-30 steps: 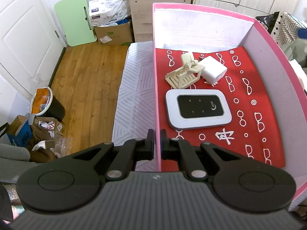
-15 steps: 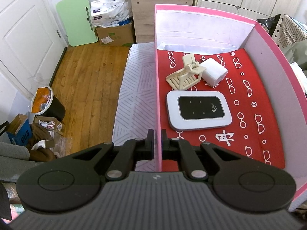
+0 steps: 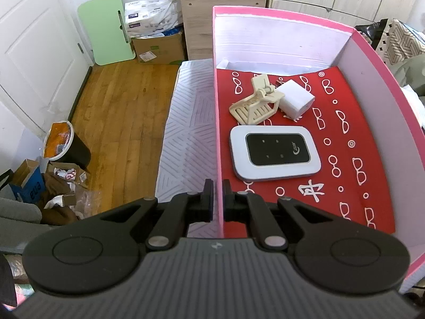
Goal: Organize rigid objects
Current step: 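Move the right gripper to the table and grasp the black phone, then carry the black phone into the pink box and open the right gripper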
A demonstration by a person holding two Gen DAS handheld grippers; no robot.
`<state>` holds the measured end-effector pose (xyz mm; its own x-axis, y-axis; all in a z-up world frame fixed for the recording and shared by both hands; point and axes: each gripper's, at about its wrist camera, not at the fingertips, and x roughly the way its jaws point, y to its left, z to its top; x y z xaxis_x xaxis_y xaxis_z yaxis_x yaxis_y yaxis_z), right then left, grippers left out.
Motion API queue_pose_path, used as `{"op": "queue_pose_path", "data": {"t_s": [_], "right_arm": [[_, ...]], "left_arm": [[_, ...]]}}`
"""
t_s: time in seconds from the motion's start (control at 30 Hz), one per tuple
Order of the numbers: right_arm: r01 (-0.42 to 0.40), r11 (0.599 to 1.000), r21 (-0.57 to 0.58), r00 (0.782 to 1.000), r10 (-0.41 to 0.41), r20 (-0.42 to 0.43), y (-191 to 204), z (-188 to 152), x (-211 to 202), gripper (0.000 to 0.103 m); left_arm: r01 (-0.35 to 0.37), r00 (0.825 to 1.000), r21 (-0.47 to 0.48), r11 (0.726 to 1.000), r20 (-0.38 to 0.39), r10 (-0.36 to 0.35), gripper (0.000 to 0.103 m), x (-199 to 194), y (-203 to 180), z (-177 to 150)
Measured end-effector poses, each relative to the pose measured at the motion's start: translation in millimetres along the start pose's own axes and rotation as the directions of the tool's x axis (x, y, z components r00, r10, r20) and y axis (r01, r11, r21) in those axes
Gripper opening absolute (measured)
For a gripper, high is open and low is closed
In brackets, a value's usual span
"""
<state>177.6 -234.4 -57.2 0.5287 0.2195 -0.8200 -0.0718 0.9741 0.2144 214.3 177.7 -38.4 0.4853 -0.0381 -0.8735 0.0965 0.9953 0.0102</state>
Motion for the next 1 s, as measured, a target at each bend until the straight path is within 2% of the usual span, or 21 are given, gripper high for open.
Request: {"op": "queue_pose_path", "data": {"t_s": [0.13, 0.23, 0.27, 0.37, 0.47, 0.6, 0.77, 0.9, 1.0], "right_arm": [[-0.002, 0.997, 0.078, 1.000, 0.004, -0.027, -6, 1, 11, 0.082], [-0.003, 0.993, 0.116, 1.000, 0.004, -0.006, -7, 3, 16, 0.085], [0.014, 0.992, 0.126, 1.000, -0.015, 0.009, -6, 3, 16, 0.076], [0.042, 0.999, 0.008, 0.997, -0.043, 0.061, 4, -1, 12, 0.073], [0.031, 0.999, -0.042, 0.998, -0.028, 0.059, 7, -3, 11, 0.071], [0.033, 0.999, -0.001, 0.999, -0.033, 0.009, 1, 3, 23, 0.072], [0.063, 0.998, -0.019, 0.997, -0.062, 0.052, 3, 5, 24, 0.069], [0.020, 1.000, 0.001, 0.998, -0.020, 0.065, -3, 6, 13, 0.069], [0.024, 1.000, -0.008, 0.994, -0.023, 0.104, -1, 7, 1, 0.069]], "left_arm": [[0.004, 1.000, 0.003, 1.000, 0.000, -0.004, 0.005, 0, 0, 0], [0.000, 1.000, 0.004, 1.000, 0.003, 0.000, 0.005, -1, 0, 0], [0.000, 1.000, 0.001, 1.000, 0.002, 0.000, 0.005, -1, 0, 0], [-0.003, 1.000, 0.005, 1.000, 0.003, 0.003, 0.005, -1, 0, 0], [0.003, 1.000, 0.004, 1.000, 0.001, -0.003, 0.005, 0, 0, 1], [0.004, 1.000, 0.006, 1.000, -0.002, -0.004, 0.005, 0, 0, 1], [0.002, 1.000, 0.008, 1.000, -0.002, -0.002, 0.005, 1, -1, 1], [0.005, 1.000, 0.003, 1.000, 0.002, -0.005, 0.005, 1, 0, 0], [0.004, 1.000, 0.004, 1.000, 0.006, -0.004, 0.005, 1, 0, 0]]}}
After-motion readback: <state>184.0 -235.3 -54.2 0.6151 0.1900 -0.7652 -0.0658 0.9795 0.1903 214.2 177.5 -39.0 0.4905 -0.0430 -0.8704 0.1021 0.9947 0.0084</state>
